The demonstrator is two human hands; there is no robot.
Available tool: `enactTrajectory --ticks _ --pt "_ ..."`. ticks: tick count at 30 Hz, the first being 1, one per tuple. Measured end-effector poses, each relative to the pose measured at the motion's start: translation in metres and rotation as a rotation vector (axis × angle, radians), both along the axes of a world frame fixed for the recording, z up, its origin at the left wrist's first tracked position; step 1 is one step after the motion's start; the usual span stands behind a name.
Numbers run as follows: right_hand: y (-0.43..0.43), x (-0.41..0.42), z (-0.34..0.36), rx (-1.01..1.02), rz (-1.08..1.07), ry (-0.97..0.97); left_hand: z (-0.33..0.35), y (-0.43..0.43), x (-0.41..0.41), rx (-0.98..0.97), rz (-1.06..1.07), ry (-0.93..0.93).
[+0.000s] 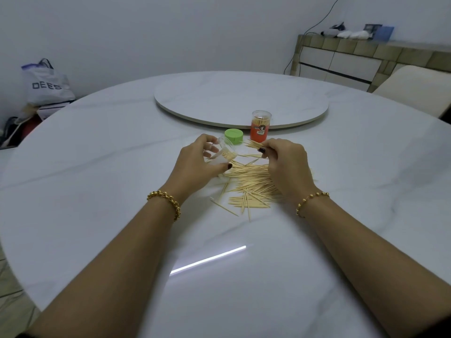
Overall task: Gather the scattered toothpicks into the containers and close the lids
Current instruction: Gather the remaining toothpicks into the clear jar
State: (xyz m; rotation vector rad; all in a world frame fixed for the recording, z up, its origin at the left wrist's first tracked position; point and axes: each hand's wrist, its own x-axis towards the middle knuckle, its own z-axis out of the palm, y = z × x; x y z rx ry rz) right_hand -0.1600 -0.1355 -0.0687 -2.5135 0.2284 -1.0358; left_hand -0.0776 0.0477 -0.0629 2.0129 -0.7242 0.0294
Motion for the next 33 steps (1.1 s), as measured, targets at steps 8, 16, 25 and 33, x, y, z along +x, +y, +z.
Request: enactTrajectory --ticks 8,16,25,33 --pt "0.012 0.005 0.001 -0.203 0.1 0.047 -0.002 -0.005 -0.006 0.037 -0.043 -0.032" --pt "0.02 0.005 0.002 -0.311 0.087 0.072 -0.002 -0.008 -0.01 0.049 -0.064 -0.046" --pt "0.026 0.003 0.001 -0.326 0.169 0.032 -0.002 -0.008 -0.01 0.044 -0.062 -0.044" --pt "0.028 0.002 -0.002 -0.292 0.229 -0.021 -0.001 -0.008 -0.011 0.026 -0.069 -0.039"
